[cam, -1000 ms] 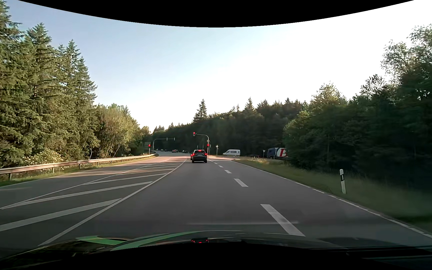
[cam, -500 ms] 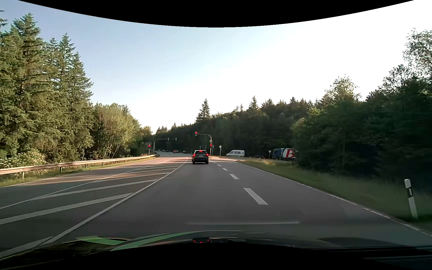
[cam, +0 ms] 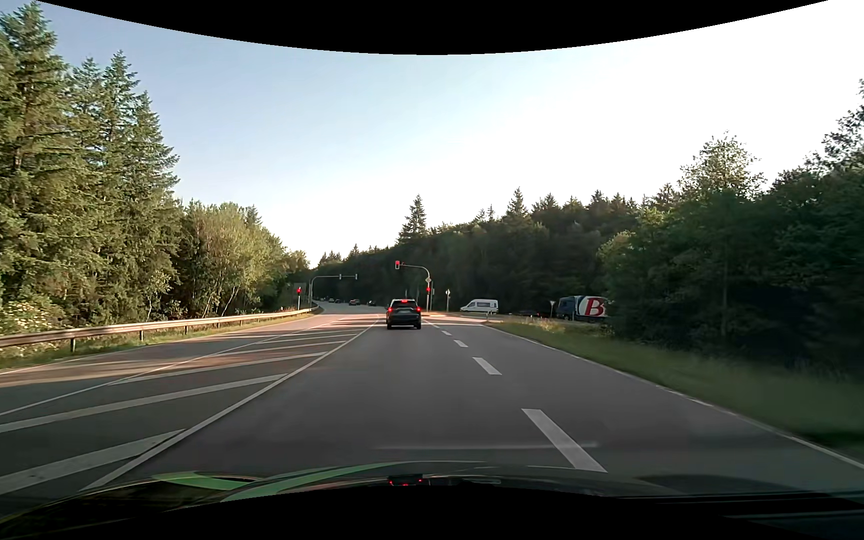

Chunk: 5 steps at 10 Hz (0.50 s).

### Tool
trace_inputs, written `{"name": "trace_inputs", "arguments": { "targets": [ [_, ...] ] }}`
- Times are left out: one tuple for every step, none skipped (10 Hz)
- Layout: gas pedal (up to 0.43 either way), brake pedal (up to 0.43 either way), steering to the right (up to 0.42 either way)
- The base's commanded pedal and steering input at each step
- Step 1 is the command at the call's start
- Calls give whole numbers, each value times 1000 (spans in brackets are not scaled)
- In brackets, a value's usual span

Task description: Follow the waypoints while adhering to traffic rules and regulations

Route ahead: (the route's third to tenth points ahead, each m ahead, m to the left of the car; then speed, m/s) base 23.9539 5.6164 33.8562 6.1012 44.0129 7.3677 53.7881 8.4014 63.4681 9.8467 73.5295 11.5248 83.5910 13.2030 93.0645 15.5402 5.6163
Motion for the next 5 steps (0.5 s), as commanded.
{"name": "trace_inputs", "arguments": {
  "targets": [
    [0,195,-18],
    [0,201,-17],
    [0,201,-17],
    [0,201,-17],
    [0,189,-18]
  ]
}}
